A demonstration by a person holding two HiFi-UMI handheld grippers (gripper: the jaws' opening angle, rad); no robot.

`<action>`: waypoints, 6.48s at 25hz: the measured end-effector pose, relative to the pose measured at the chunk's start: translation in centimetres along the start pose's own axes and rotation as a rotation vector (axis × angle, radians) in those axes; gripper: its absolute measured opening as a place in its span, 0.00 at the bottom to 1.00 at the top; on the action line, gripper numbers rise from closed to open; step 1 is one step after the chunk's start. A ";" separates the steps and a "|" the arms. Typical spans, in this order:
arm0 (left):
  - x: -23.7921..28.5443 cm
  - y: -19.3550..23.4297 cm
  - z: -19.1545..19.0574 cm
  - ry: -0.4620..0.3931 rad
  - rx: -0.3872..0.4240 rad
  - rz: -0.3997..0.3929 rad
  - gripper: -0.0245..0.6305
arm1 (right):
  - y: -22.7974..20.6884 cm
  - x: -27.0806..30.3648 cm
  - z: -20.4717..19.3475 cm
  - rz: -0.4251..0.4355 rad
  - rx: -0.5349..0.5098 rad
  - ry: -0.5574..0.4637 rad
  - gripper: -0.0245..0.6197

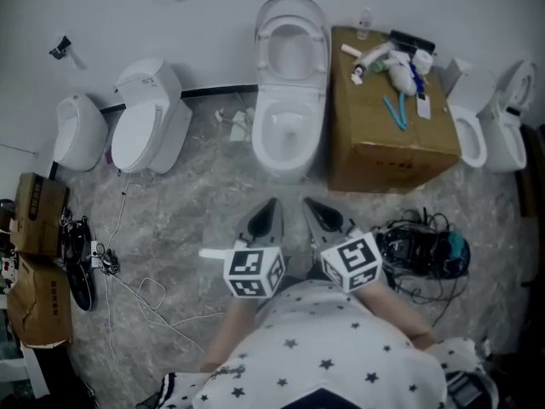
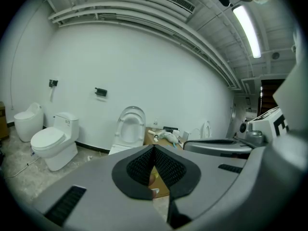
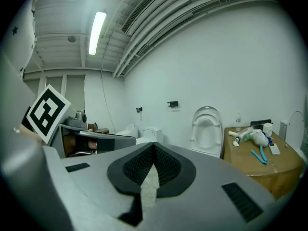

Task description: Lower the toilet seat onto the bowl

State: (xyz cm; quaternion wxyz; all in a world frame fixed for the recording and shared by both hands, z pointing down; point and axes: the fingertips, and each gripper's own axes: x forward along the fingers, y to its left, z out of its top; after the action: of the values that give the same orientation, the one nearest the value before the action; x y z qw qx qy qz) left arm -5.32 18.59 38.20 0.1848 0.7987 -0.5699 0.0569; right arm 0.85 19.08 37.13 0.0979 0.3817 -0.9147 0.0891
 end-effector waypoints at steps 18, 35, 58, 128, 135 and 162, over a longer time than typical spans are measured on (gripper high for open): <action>12.4 2.1 5.5 -0.018 -0.054 0.057 0.03 | -11.2 7.6 4.2 0.056 -0.027 0.025 0.05; 19.8 3.3 7.3 -0.027 -0.069 0.151 0.03 | -19.5 11.6 5.3 0.096 -0.016 0.026 0.05; 26.0 7.5 10.3 -0.006 -0.044 0.126 0.03 | -25.0 17.0 6.5 -0.005 0.028 0.039 0.05; 58.8 26.4 20.5 0.161 0.161 -0.117 0.04 | -46.8 43.5 12.9 -0.356 0.057 0.076 0.05; 62.3 27.6 21.1 0.173 0.179 -0.099 0.07 | -50.5 45.6 12.8 -0.390 0.035 0.097 0.05; 72.1 29.8 20.5 0.256 0.214 -0.133 0.40 | -57.9 51.5 9.9 -0.440 0.062 0.186 0.33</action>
State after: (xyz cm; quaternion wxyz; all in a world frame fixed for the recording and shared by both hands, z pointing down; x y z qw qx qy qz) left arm -10.75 -61.33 47.87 0.1730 0.8360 -0.4781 0.2061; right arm 5.69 -58.49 45.40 0.1873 0.5647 -0.7935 0.1285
